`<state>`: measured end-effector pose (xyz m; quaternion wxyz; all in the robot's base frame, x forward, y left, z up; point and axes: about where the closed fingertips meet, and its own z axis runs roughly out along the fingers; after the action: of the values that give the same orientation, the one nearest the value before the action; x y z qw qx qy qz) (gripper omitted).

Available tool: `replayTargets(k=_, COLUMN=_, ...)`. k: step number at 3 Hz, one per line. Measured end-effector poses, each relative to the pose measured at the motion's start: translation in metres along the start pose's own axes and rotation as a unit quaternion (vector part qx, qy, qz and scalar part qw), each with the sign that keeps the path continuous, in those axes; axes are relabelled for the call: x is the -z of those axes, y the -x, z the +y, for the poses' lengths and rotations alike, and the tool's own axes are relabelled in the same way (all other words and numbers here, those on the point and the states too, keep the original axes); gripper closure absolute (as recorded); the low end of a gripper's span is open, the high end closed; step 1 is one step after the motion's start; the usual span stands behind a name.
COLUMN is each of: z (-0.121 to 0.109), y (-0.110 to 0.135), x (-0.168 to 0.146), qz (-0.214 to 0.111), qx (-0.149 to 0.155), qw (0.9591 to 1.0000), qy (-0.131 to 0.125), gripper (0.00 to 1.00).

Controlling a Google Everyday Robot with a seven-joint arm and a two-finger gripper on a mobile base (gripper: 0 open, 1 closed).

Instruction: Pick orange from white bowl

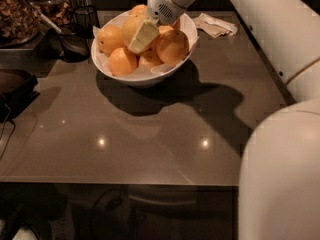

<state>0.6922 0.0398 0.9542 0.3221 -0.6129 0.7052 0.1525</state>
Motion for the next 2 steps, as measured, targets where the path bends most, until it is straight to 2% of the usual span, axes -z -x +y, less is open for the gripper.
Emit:
replayTargets(k=1, z=0.0227, y=0.0128, x=0.0196, qz=-0.039, qx=0.01, qw=0.999, qy=-0.019, gripper=1.0)
replayTargets(k=2, z=0.0253, y=0.0116, x=0.0157, qz=-0.039, qx=0.009, qw=0.999, qy=-0.018, gripper=1.0)
